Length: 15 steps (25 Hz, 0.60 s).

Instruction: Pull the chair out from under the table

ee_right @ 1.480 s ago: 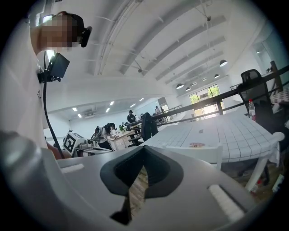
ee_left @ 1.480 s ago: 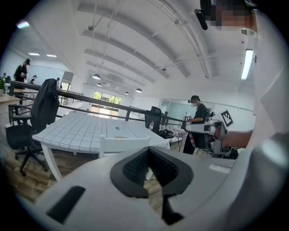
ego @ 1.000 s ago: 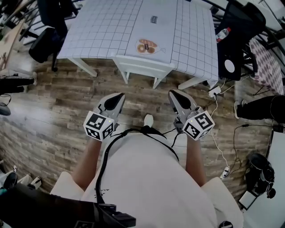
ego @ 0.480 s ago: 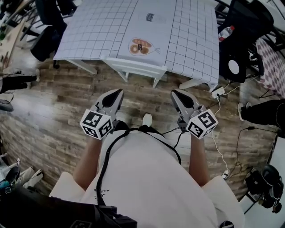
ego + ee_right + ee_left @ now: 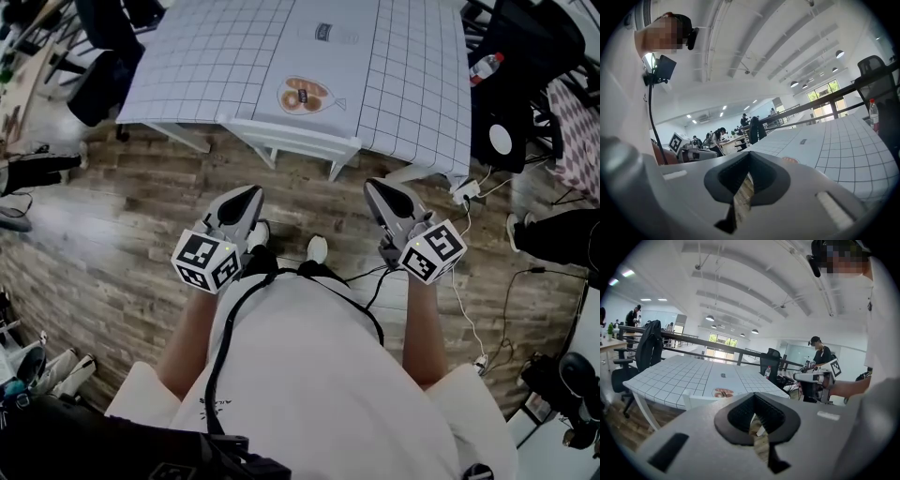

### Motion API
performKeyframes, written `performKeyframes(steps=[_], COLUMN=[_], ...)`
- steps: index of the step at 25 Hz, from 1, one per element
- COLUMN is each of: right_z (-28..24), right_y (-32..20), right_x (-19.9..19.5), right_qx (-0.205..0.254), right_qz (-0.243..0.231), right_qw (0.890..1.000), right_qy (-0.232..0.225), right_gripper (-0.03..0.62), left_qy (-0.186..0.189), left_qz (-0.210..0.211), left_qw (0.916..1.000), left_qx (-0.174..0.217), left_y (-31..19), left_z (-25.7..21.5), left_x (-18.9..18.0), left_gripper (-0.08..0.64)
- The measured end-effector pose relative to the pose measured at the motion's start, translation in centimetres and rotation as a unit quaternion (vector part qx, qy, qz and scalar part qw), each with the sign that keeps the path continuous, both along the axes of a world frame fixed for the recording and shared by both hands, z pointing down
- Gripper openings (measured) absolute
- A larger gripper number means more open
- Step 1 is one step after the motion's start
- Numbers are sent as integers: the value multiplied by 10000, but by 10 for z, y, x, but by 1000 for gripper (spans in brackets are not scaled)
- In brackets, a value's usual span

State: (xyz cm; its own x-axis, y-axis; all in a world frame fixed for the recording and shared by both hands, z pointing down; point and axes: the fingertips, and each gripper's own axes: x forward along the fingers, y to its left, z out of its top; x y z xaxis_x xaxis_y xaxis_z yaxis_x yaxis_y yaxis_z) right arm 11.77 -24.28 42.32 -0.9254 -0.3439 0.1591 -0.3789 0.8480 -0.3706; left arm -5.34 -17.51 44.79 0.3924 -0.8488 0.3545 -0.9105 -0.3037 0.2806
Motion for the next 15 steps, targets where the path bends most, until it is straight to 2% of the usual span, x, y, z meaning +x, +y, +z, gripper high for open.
performKeyframes(steps=[12,15], right_z=[-6,2], right_y=[17,16], right_x=[-61,-69], right_qx=[30,-130], right_qz=[659,815], right_qw=[9977,9965], right_qy=[145,149], right_gripper=[6,6], left_qy=[-222,-570], left_qz=[586,846], left_qw=[9979,9947], left_qx=[135,130], left_y=[-8,-21], left_z=[2,12], left_x=[-72,-87], left_gripper=[6,6])
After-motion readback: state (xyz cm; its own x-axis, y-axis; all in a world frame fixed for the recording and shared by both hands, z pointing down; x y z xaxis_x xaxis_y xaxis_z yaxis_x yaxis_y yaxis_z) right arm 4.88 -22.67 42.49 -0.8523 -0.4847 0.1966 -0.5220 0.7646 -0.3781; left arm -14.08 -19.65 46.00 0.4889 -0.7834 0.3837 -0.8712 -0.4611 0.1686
